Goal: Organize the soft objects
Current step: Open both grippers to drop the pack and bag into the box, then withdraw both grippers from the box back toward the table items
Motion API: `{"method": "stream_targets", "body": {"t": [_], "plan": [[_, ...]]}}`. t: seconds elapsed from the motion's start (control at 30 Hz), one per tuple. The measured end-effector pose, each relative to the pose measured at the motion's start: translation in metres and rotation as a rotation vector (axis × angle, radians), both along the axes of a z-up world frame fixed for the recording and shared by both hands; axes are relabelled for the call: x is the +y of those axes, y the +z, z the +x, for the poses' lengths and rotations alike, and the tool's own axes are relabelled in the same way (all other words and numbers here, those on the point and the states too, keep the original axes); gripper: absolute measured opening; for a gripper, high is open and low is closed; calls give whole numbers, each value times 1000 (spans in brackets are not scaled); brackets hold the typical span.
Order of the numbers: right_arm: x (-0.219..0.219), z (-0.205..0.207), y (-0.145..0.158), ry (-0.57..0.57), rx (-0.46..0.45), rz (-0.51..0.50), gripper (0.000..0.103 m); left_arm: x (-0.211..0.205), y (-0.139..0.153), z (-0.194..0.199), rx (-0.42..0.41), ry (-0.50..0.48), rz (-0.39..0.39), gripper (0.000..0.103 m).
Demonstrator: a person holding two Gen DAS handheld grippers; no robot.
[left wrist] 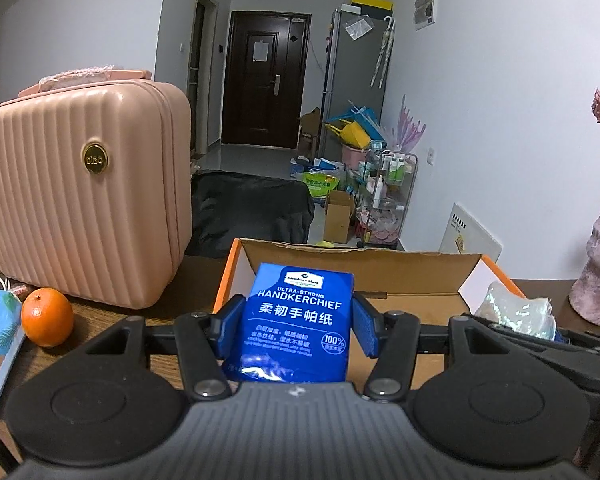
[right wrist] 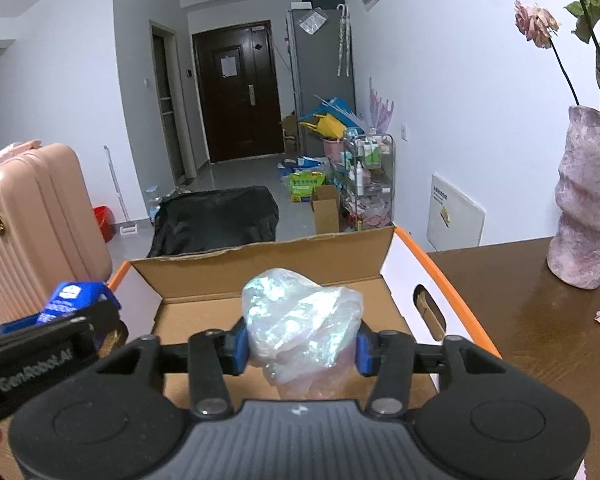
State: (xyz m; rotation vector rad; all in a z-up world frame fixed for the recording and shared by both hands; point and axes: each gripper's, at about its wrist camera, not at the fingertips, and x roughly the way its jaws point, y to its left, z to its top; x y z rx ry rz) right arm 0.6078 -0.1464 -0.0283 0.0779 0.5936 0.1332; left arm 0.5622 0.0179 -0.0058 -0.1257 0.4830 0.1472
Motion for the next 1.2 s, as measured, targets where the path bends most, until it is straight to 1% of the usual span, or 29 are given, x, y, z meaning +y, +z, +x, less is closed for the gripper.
{"method": "stream_targets", "body": {"t": [0.03,0.07,0.1,0.13,0.17,0.2,0.23,0.27,0.33,0.4,0.77,0.87,1.03,1.2], "plan": [[-1,1,0,-5,2,-2,57,1,1,3,1,0,-2,62],[-2,1,0,-9,7,-3,63,1,2,4,0,2,-5,64],[-2,2,0,-15,10,-2,67,1,3,4,-3,1,-9,69],[-4,1,0,-23,11,-3,80,1,3,4,-9,2,-10,78],[-5,1,0,-37,14,-5,87,2,4,4,-13,9,-12,82],[-7,1,0,-53,14,-7,89,3,5,3,-16,31,-10,95],[-9,1,0,-63,16,-3,93,4,6,2,-19,51,-10,103],[-12,2,0,-67,21,7,99,5,7,1,-24,66,-12,103],[-15,2,0,-76,31,33,103,8,8,0,-22,71,-28,103],[-17,2,1,-80,35,40,103,9,9,0,-19,73,-38,103],[-23,-1,8,-77,34,77,103,10,15,-7,-17,89,-39,103],[-24,-8,13,-68,16,89,103,12,18,-14,-28,97,-31,103],[-24,-21,20,-49,-11,98,103,15,25,-30,-43,91,-42,103],[-24,-39,27,-27,-38,95,103,13,30,-47,-61,81,-23,103]]}}
